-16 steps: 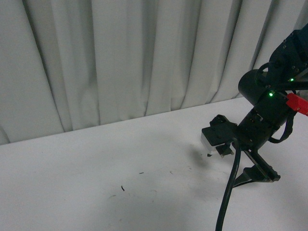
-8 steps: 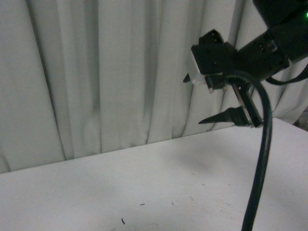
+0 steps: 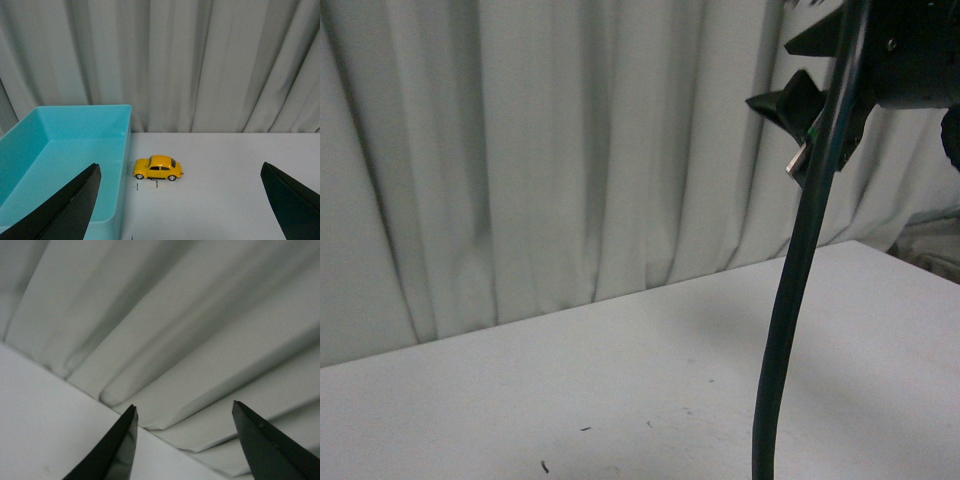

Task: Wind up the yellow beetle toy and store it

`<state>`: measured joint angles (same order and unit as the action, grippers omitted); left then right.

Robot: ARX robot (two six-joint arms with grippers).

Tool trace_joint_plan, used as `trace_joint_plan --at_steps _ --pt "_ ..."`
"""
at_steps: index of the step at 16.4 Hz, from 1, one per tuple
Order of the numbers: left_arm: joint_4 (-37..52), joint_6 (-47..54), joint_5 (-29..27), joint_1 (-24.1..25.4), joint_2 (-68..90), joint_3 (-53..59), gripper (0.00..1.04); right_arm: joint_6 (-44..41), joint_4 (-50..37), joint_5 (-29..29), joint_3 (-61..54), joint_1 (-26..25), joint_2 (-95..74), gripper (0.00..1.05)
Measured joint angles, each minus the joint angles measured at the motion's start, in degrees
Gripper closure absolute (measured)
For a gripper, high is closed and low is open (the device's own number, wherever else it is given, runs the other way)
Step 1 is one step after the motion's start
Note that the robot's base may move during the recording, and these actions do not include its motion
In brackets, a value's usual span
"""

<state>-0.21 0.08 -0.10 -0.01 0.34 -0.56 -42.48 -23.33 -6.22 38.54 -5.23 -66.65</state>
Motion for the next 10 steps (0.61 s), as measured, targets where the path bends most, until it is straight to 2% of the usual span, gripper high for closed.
trace_joint_plan --at_steps 1,2,3,5,10 --pt "0.0 0.0 0.1 0.0 0.0 0.0 0.07 11.4 -4.3 1.4 -4.0 0.0 2.9 0.54" --pt "0.0 0.0 0.1 0.0 0.0 0.0 0.07 25.7 -6.9 2.0 -9.0 0.9 8.0 0.69" --pt "0.0 0.0 0.1 0.0 0.0 0.0 0.07 32.1 -8.2 2.1 -12.3 1.3 10.6 0.8" --pt "0.0 0.0 0.0 0.0 0.0 0.0 0.07 38.9 -9.5 5.6 -18.6 4.9 13.8 1.03" --pt "0.0 0.0 0.1 0.0 0.0 0.0 0.07 41.2 -10.3 6.2 -25.7 5.4 20.4 1.03"
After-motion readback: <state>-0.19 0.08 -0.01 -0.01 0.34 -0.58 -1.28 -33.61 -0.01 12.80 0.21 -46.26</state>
